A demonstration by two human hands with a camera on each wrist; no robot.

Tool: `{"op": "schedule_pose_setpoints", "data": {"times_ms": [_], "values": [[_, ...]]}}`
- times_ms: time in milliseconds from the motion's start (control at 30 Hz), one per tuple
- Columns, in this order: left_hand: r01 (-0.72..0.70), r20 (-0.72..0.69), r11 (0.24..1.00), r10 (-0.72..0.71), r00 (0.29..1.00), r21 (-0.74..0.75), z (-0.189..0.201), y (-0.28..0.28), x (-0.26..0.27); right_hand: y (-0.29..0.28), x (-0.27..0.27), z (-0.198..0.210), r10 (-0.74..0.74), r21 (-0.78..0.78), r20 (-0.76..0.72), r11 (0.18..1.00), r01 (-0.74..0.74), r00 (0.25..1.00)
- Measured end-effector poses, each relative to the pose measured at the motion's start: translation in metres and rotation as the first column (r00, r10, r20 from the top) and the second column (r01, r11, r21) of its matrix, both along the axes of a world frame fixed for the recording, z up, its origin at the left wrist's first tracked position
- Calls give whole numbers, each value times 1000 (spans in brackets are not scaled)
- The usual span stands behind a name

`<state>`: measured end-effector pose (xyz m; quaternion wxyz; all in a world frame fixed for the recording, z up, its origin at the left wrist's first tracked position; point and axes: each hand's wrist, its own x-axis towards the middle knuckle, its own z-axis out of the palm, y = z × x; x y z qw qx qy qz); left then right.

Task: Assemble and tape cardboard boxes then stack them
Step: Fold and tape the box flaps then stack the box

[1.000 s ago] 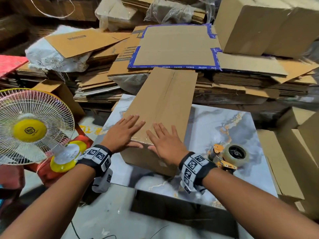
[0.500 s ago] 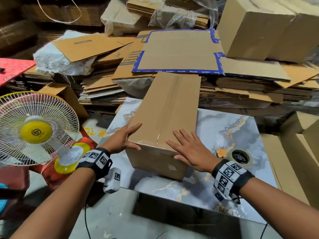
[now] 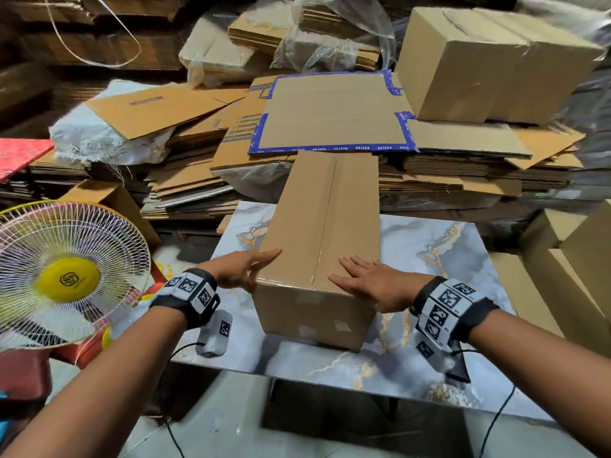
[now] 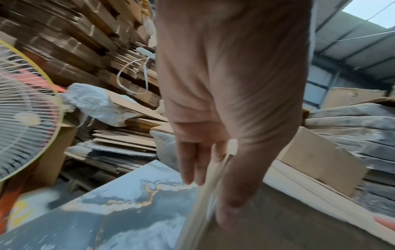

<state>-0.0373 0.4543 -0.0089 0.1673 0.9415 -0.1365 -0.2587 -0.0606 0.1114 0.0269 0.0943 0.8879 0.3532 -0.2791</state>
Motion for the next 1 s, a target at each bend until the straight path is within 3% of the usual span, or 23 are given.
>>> {"op": "schedule_pose_setpoints", "data": {"times_ms": [133, 200, 267, 300, 333, 400, 467, 500, 533, 567, 633, 700, 833, 1000], "values": [[84, -39, 986, -79, 996, 147, 13, -10, 1, 2, 0, 0, -25, 22, 15, 999, 25, 1000], [109, -121, 989, -96, 988, 100, 18, -8, 3, -1, -2, -2, -102, 52, -24, 993, 103, 994], [50, -170, 997, -60, 984, -62, 18, -2, 9, -6, -6, -6, -294, 248, -106, 917, 311, 950], [-22, -143, 987, -1, 990, -159, 15, -1, 13, -8, -9, -11, -411, 419, -119, 804, 421, 904], [-116, -89, 956, 95, 991, -269, 13, -2, 15, -9, -12, -19, -552, 585, -133, 627, 515, 823], [-373, -18, 804, 413, 911, -464, -1, -8, 20, -11, -16, -40, -793, 771, -244, 191, 608, 559], [-549, -70, 624, 623, 779, -556, -18, -16, 21, -8, -19, -59, -822, 705, -500, -204, 679, 272], [-594, -145, 557, 647, 749, -581, -26, -23, 21, -6, -20, -69, -742, 603, -647, -354, 715, 178], [-636, -234, 517, 640, 732, -573, -32, -31, 17, -3, -20, -75, -626, 474, -771, -441, 762, 118], [-659, -293, 505, 623, 725, -557, -36, -41, 14, -1, -21, -78, -509, 363, -856, -475, 801, 86], [-648, -264, 526, 626, 733, -551, -21, -62, -4, 1, -24, -73, -426, 294, -901, -465, 835, 79], [-659, -200, 538, 674, 711, -526, -6, -80, -17, -9, -28, -55, -496, 355, -859, -398, 846, 127], [-616, -164, 529, 667, 727, -583, 35, -112, -34, -54, -36, -5, -522, 299, -848, -324, 898, 94], [-519, -87, 488, 665, 742, -702, 93, -154, -48, -103, -47, 55, -483, 423, -845, -338, 841, 230]]}}
